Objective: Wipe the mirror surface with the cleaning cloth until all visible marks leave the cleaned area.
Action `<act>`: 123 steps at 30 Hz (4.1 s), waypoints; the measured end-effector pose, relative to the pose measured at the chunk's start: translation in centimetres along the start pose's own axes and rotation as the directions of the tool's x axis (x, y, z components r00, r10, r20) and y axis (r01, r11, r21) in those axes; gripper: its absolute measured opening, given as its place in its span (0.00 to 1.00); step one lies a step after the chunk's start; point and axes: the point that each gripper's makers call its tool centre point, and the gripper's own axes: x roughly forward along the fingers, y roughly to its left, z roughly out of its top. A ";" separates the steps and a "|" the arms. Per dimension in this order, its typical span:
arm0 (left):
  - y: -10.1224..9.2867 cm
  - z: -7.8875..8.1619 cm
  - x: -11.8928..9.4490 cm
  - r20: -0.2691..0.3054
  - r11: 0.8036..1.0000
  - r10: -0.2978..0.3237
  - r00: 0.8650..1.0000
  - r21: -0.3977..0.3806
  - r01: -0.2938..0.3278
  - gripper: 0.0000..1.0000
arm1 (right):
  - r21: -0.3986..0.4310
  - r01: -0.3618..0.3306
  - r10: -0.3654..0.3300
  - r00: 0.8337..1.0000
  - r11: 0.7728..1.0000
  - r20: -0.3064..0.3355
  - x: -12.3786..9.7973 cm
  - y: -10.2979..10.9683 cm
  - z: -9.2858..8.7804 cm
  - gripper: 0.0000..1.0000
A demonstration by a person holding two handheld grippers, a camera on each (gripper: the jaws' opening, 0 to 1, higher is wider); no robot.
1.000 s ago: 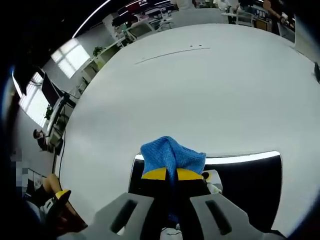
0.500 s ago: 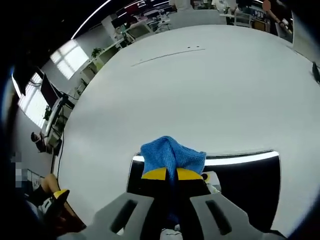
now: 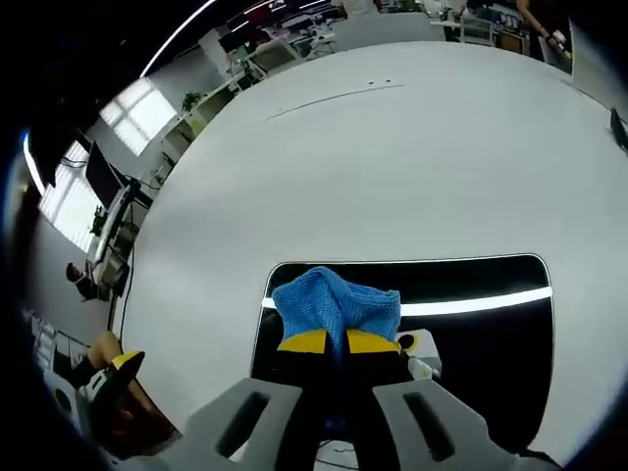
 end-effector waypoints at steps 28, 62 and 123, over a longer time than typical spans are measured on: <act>-0.3 0.0 0.1 0.001 1.000 -0.008 1.000 0.000 0.008 0.99 | -0.003 -0.030 0.029 0.999 1.000 -0.017 -2.6 0.8 -4.9 0.00; -0.2 0.2 0.1 0.012 1.000 -0.008 1.000 0.000 0.008 0.99 | 0.036 -0.058 0.060 0.996 0.998 -0.068 -4.4 1.9 -8.2 0.00; -0.1 0.1 0.1 0.006 1.000 0.001 1.000 0.001 -0.001 0.99 | 0.057 -0.031 0.035 0.997 0.998 -0.064 -5.8 -2.0 -8.1 0.00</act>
